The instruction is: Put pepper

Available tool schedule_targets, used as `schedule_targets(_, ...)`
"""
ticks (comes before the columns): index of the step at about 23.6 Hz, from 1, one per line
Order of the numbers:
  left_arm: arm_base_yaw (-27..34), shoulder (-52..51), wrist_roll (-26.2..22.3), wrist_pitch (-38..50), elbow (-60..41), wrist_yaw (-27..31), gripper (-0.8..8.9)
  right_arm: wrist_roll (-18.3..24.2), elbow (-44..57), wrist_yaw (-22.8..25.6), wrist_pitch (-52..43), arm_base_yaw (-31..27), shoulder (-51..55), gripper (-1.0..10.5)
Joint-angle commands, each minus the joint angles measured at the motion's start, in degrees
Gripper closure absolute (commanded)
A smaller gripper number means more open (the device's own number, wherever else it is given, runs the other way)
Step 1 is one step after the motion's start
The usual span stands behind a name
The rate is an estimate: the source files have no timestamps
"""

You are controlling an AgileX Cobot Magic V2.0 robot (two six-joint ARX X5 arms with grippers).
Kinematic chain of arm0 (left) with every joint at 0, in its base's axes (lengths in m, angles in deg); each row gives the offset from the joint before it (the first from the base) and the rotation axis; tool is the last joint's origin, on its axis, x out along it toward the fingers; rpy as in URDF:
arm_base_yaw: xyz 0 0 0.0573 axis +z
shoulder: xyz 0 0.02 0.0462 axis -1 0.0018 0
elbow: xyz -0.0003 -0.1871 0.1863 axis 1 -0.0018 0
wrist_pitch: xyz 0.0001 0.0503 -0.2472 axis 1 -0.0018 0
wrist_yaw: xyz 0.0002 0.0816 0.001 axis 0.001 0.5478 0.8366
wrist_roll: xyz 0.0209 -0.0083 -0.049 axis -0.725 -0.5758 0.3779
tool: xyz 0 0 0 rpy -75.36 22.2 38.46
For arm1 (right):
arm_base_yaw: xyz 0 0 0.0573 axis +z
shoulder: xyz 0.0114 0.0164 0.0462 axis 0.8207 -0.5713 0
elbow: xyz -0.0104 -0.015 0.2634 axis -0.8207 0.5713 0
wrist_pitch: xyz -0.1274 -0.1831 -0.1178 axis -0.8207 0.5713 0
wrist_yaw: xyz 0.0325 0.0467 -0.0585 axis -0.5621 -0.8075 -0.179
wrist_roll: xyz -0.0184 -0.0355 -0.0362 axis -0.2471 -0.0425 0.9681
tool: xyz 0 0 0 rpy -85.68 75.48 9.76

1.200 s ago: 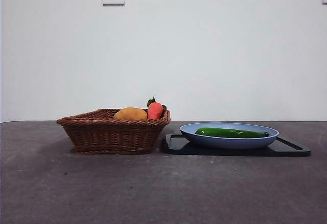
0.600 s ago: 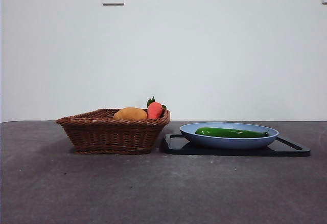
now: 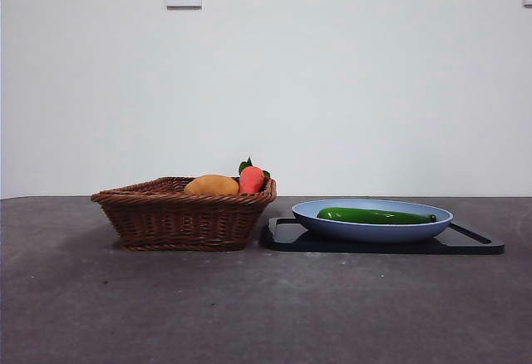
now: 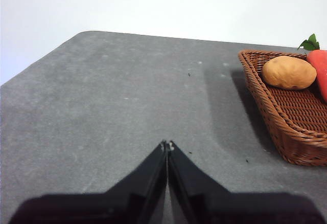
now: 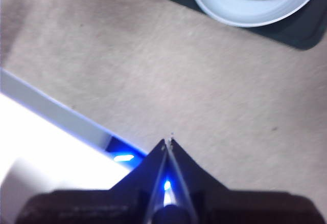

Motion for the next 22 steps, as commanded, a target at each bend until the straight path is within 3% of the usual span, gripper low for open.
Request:
schedule_targets(1,0.2,-0.2,0.4,0.5,-0.6,0.0,8.05,0.5,-0.7,-0.1,-9.2,-3.8,3.9,9.4)
schedule_targets(4,0.2,-0.2,0.4,0.5,-0.6,0.0,8.05,-5.0,5.7,-0.4,-26.7,-9.2,13.1,9.4)
schedule_targets(7,0.2,-0.2,0.4,0.5,-0.6,0.0,8.05,-4.8,18.0,1.2,-40.5,-13.4,23.4,9.4)
schedule_targets(11,0.2,-0.2,0.4,0.5,-0.6,0.0,8.05,-4.8,36.7,5.5,-58.2,-14.8,35.1,9.4)
schedule_targets(16,0.2,-0.2,0.4,0.5,-0.6,0.0,8.05,-4.9,50.7,6.3,-68.2,-14.8,43.7,9.4)
schedule_targets(22,0.2,-0.2,0.4,0.5,-0.6,0.0,8.05,-5.5,62.4,6.3,-72.2,-14.8,50.9,9.4)
